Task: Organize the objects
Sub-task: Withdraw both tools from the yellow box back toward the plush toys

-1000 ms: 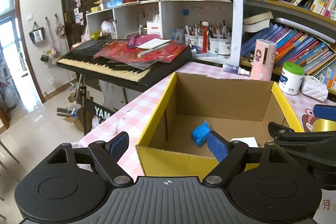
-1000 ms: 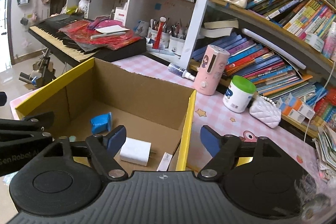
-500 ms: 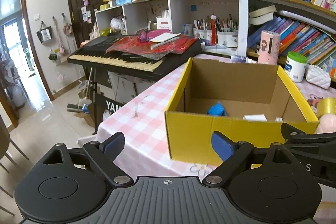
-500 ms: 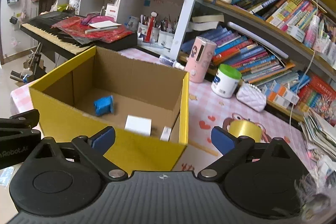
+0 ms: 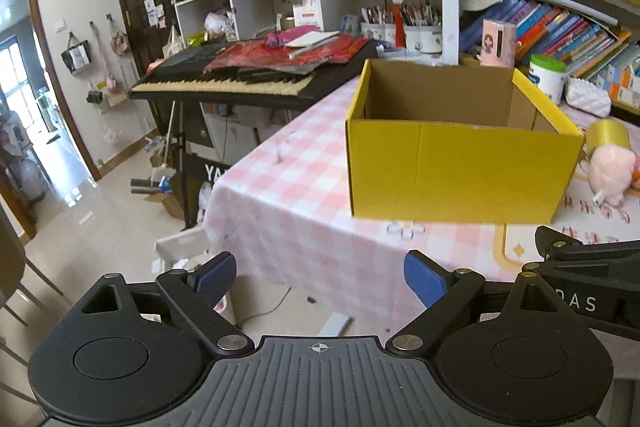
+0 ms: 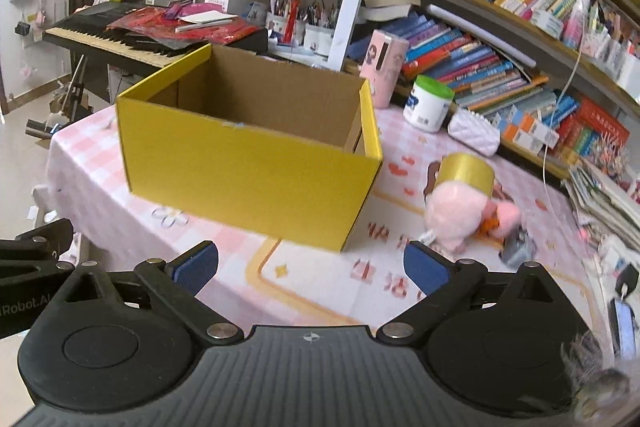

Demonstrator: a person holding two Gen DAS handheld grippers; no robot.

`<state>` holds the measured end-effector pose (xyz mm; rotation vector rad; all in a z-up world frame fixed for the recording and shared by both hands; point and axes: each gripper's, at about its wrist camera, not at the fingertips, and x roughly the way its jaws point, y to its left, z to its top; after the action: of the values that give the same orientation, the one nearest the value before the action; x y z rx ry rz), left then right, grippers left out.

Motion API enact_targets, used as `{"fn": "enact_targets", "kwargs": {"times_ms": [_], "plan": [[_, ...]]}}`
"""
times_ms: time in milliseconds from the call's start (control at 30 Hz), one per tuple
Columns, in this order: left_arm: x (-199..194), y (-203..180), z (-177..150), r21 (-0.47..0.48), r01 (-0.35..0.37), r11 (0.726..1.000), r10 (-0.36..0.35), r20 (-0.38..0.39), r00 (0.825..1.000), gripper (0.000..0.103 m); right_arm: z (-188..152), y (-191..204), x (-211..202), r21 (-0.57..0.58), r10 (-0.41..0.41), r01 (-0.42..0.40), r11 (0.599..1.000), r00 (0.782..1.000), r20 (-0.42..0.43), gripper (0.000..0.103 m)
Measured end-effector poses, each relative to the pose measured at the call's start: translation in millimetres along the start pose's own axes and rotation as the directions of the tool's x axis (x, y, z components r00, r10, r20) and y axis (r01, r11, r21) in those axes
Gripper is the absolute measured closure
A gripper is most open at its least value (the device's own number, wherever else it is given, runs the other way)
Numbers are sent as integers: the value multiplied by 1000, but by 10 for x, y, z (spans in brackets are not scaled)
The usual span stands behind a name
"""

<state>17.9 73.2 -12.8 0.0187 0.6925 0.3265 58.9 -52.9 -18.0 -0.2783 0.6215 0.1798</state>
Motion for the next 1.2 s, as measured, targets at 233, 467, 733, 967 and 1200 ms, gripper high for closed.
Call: {"fn": "enact_targets", "kwargs": {"times_ms": [233, 467, 733, 967, 1200], "plan": [[-149, 76, -199, 41, 18, 999, -17, -13, 1000, 10, -201, 69, -196, 39, -15, 16, 999, 1000, -23, 1], [-226, 73, -318, 83, 47, 995, -45, -24, 999, 9, -347, 55, -310, 75, -38, 42, 996, 998, -51, 0], [-241, -18, -376, 102, 102, 989, -98, -46, 994, 9, -499, -29, -388, 90, -75, 83, 993, 993, -87, 0], [-244, -272, -383, 159, 176, 971, -170, -52, 984, 9, -620, -261, -438, 138, -139, 155, 978, 983, -118, 0], [-248, -563, -346, 210, 247, 946, -242, -53, 969, 9, -706, -550, -476, 189, -203, 229, 955, 968, -145, 0]]}}
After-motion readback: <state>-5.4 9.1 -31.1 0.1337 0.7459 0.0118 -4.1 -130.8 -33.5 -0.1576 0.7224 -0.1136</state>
